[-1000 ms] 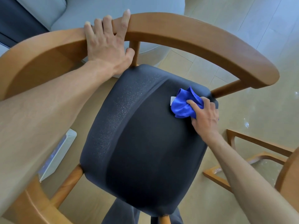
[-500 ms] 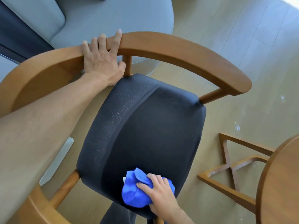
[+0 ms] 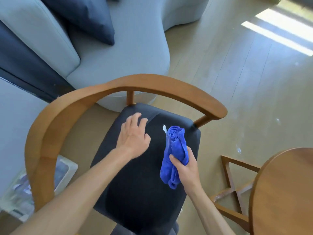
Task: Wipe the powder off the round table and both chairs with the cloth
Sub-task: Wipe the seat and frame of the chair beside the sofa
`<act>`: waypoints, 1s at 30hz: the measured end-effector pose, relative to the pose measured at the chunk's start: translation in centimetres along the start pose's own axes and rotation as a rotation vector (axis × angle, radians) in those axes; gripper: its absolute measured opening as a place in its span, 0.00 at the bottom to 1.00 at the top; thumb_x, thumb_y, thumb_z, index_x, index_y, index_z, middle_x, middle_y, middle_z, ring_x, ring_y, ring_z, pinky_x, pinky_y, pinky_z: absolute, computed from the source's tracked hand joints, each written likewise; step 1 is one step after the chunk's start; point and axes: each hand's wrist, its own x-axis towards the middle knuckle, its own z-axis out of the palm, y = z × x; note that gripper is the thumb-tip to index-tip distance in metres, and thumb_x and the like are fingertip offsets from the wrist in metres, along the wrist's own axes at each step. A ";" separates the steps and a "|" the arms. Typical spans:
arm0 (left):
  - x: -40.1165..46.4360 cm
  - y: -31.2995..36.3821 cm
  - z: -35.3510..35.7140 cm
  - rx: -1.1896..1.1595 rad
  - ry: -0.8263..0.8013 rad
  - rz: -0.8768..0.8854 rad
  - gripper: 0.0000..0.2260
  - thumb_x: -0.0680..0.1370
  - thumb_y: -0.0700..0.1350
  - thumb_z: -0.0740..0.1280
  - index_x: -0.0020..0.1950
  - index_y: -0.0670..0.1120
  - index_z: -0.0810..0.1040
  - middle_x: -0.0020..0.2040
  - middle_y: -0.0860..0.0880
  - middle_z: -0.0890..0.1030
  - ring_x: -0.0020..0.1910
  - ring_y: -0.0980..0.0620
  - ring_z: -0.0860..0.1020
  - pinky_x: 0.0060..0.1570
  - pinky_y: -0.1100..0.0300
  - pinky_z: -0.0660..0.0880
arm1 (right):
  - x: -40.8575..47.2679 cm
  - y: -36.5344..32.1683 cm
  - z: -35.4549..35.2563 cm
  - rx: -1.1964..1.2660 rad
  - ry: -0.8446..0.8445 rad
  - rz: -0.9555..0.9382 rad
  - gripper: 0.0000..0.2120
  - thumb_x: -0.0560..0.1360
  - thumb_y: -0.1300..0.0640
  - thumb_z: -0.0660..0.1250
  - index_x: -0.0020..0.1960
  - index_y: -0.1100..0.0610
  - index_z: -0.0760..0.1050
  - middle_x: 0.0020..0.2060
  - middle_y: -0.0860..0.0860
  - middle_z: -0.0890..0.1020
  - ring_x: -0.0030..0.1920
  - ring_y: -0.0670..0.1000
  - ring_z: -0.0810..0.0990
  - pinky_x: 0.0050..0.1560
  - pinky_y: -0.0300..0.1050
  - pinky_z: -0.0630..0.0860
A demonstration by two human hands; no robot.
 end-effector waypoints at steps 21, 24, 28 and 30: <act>-5.3 4.8 -2.3 -0.661 -0.111 -0.119 0.19 0.72 0.56 0.69 0.59 0.58 0.66 0.56 0.60 0.72 0.54 0.61 0.73 0.49 0.65 0.70 | -1.1 -8.1 -3.5 0.361 0.039 0.071 0.09 0.80 0.64 0.60 0.55 0.56 0.78 0.49 0.51 0.85 0.52 0.53 0.83 0.52 0.50 0.80; -5.2 4.1 -1.6 -0.639 -0.126 -0.208 0.23 0.74 0.53 0.69 0.66 0.54 0.65 0.59 0.58 0.71 0.57 0.58 0.72 0.52 0.63 0.70 | -1.1 -9.1 -3.8 0.234 0.055 0.047 0.10 0.79 0.64 0.62 0.56 0.54 0.76 0.50 0.51 0.84 0.51 0.51 0.83 0.50 0.47 0.80; -5.1 3.2 -1.2 -0.562 -0.135 -0.236 0.23 0.76 0.52 0.66 0.69 0.53 0.64 0.63 0.56 0.71 0.60 0.55 0.71 0.58 0.57 0.70 | -1.0 -10.2 -3.9 -0.183 0.085 -0.023 0.04 0.77 0.62 0.66 0.50 0.55 0.73 0.44 0.52 0.80 0.46 0.55 0.80 0.46 0.52 0.78; -5.1 3.1 -1.2 -0.545 -0.127 -0.206 0.23 0.76 0.51 0.67 0.69 0.53 0.64 0.64 0.56 0.70 0.62 0.55 0.70 0.61 0.56 0.70 | -1.1 -10.7 -4.1 -0.442 0.031 -0.118 0.02 0.77 0.61 0.65 0.47 0.57 0.71 0.40 0.54 0.79 0.41 0.56 0.77 0.39 0.46 0.74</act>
